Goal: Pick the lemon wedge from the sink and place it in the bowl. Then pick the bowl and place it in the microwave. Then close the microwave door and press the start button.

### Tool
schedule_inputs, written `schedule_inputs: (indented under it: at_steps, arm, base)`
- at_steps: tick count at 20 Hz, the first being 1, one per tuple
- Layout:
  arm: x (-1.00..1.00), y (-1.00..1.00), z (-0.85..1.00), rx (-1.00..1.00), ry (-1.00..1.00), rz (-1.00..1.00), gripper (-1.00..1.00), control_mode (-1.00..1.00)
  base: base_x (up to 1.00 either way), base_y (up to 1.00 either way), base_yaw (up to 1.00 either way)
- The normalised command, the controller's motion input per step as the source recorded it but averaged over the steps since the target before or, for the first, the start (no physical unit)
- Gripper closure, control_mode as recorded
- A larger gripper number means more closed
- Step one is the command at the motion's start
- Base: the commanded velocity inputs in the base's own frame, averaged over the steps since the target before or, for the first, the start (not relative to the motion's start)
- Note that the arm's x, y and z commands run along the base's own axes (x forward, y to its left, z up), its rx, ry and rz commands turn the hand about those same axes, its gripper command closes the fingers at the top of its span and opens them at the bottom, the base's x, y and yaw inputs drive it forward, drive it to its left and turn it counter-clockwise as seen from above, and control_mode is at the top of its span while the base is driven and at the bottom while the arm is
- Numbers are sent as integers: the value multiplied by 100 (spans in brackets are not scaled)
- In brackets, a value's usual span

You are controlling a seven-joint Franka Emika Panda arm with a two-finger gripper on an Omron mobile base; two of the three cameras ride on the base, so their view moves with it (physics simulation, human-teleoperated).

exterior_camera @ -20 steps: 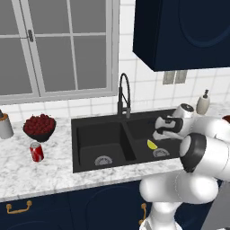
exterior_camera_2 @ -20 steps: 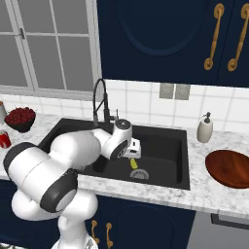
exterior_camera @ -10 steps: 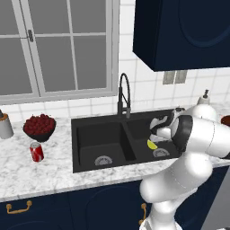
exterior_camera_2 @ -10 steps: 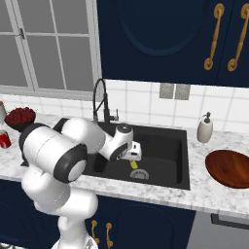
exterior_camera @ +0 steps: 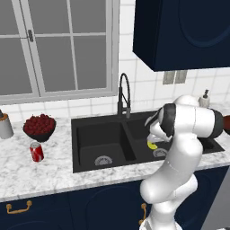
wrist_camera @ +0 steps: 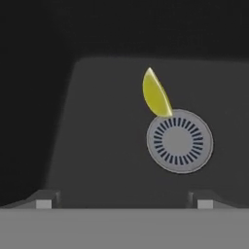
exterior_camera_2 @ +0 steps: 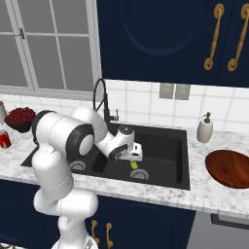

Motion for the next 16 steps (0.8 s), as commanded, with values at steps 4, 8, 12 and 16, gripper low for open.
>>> schedule_inputs:
  at_steps: [4, 8, 12, 16]
  arm:
    - [32, -5, -37, 0, 1, 0, -100, -100]
    - [19, -16, -35, 2, 0, 0, -100, -100]
    - [33, -28, -33, 5, 0, 1, -100, -100]
    - [46, -6, -34, 1, 2, 0, -100, -100]
  base:
    - [0, 0, 0]
    - [0, 0, 0]
    - [0, 0, 0]
    - [0, 0, 0]
